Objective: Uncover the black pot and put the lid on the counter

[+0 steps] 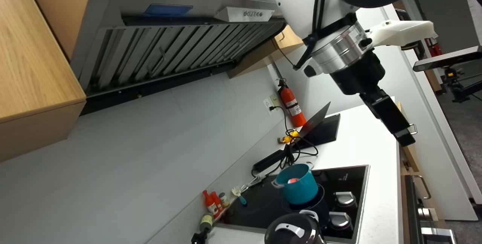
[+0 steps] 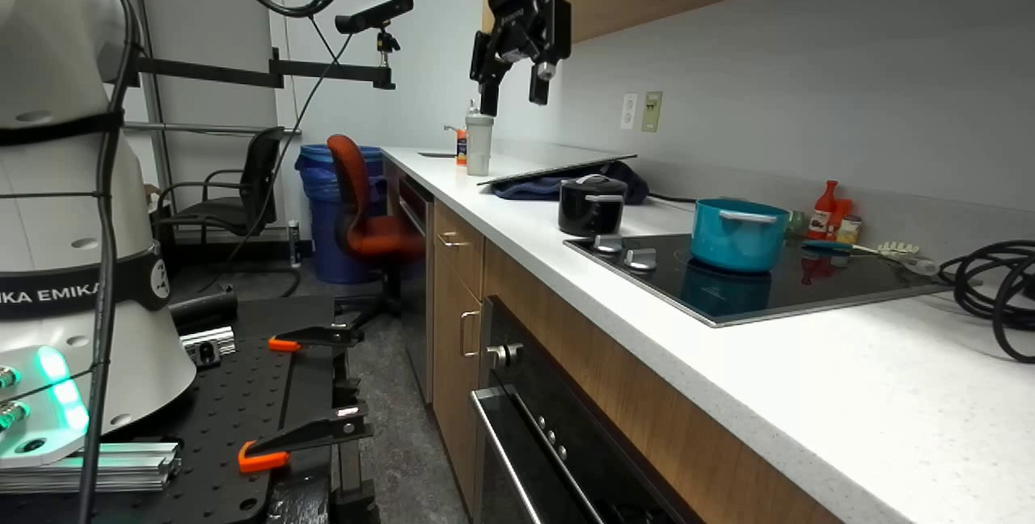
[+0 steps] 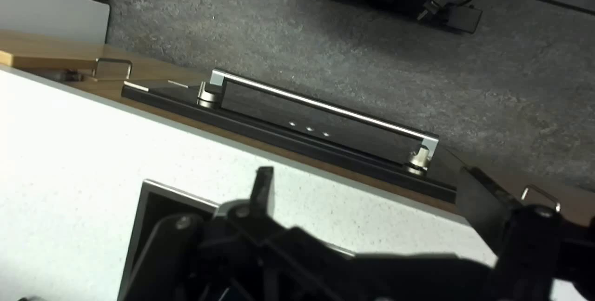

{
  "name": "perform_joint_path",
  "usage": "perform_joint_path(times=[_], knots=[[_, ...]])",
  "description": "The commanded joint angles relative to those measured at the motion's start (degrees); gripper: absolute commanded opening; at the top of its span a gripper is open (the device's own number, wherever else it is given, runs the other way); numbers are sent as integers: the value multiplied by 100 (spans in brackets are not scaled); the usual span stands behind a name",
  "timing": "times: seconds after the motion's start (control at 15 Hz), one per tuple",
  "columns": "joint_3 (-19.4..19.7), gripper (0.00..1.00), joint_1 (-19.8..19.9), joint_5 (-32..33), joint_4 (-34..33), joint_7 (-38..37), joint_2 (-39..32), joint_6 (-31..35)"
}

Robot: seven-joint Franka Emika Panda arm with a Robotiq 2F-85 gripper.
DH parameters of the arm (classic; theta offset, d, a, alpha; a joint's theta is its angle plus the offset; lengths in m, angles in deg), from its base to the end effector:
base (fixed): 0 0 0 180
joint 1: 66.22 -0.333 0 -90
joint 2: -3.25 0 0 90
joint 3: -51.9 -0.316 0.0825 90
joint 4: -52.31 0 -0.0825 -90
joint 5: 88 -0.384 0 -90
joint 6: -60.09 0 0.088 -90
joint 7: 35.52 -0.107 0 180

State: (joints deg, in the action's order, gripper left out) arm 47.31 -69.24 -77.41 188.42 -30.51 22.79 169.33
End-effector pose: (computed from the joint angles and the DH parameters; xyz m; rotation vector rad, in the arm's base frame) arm 0.4245 0.0444 0.4440 2.9062 0.4190 -0.1851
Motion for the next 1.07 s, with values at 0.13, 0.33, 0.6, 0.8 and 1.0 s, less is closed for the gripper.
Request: perform_joint_path(times=[0.13,0.33,0.6,0.8,1.0], knots=[[-19,100,-176,-365,-148,-155,-341,842],[-73,100,-217,-571,-231,-294,-499,1273],[-206,100,-236,-624,-456,-554,-798,1738],[-292,100,-244,-585,-689,-803,-1084,2074],[-364,100,-245,-510,-996,-1106,-1437,2412]])
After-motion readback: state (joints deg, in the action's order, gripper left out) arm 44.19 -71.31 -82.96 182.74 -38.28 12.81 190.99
